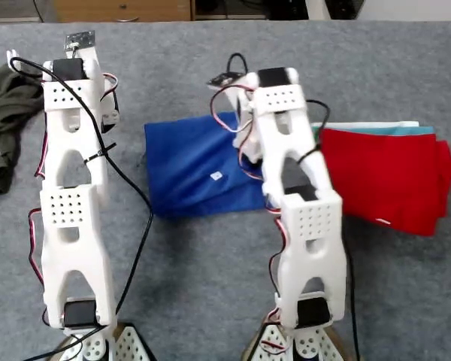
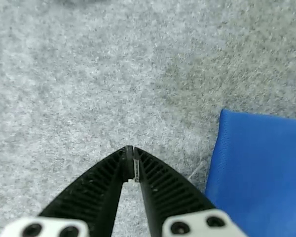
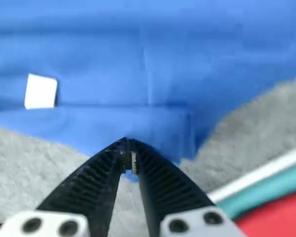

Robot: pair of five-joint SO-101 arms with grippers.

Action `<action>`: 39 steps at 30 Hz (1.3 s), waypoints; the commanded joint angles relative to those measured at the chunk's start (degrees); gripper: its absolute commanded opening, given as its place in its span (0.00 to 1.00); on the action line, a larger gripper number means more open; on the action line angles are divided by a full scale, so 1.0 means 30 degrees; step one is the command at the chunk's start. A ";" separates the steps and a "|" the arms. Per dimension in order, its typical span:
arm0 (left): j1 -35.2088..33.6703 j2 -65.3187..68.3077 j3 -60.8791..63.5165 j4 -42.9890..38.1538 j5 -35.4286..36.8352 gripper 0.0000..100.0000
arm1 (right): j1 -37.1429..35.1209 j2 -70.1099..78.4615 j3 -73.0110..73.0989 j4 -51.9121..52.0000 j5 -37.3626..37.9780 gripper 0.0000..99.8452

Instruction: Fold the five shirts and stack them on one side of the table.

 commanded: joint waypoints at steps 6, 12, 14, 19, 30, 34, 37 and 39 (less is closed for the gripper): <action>-0.0147 -0.0308 -0.0879 0.0176 -0.0234 0.02 | 0.1802 -0.5788 0.6022 -0.0234 0.1641 0.00; -0.0147 -0.0308 -0.0879 0.0176 -0.0234 0.02 | 0.0249 -0.7634 0.6608 -0.3868 0.2022 0.00; -0.0147 -0.0308 -0.0879 0.0176 -0.0234 0.02 | -0.0571 -0.7165 0.6520 -0.4777 0.1993 0.00; -0.0147 -0.0308 -0.0996 0.0176 -0.0234 0.02 | -0.1363 -0.4645 0.4850 -0.5099 0.0938 0.00; -0.0029 -0.0308 -0.1026 0.0176 -0.0234 0.02 | -0.0894 0.0073 -0.2769 -0.3282 0.0791 0.00; 0.0000 -0.0308 -0.1026 0.0176 -0.0234 0.02 | -0.1128 0.1538 -0.4791 -0.2110 0.0791 0.00; 0.0000 -0.0308 -0.1026 0.0176 -0.0234 0.02 | -0.1158 0.2681 -0.5582 -0.0410 0.0791 0.00; 0.0000 -0.0308 -0.1026 0.0176 -0.0234 0.02 | -0.1040 0.3209 -0.5817 0.0322 0.0791 0.00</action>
